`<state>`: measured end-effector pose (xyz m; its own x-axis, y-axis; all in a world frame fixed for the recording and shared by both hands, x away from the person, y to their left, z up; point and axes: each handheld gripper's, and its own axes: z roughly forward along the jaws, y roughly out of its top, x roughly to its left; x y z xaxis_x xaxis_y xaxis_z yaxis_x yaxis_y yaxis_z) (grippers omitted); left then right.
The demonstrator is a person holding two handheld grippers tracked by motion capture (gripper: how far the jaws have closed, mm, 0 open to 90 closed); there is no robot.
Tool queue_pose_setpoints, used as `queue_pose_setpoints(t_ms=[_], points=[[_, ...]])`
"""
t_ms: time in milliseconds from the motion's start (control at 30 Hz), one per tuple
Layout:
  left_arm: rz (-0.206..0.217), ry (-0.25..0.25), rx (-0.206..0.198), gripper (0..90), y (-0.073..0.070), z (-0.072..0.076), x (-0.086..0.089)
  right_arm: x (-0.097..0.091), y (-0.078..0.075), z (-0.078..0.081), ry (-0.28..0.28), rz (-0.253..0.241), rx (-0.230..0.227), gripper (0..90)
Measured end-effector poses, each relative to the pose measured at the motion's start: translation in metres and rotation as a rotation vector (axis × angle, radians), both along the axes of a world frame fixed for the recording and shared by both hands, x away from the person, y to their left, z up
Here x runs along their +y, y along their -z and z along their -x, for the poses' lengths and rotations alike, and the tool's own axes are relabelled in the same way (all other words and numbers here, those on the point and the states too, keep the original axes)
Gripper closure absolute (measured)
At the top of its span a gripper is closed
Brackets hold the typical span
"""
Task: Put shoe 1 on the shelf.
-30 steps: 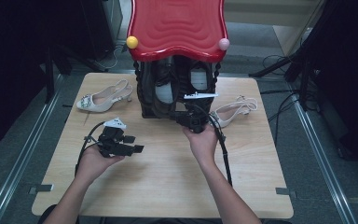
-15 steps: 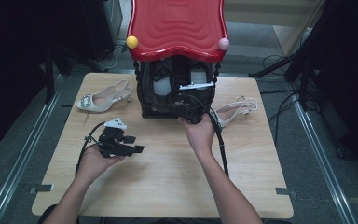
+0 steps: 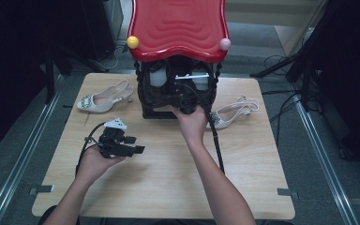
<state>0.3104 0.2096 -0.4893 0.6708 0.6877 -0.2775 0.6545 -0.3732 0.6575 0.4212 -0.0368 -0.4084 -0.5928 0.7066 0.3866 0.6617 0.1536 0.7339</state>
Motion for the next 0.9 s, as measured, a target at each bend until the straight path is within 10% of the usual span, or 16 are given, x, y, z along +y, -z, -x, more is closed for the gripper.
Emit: queue_pose_setpoints(t_ms=[367,900], points=[[0.006,-0.007,-0.003,38.9,0.000,0.000,0.001,0.014,0.008,-0.011,0.004,0.035,0.014,90.0],[-0.002,-0.009,-0.006,38.9,0.001,-0.001,-0.001,-0.015,0.022,0.023,-0.071,-0.110,-0.074,79.3]])
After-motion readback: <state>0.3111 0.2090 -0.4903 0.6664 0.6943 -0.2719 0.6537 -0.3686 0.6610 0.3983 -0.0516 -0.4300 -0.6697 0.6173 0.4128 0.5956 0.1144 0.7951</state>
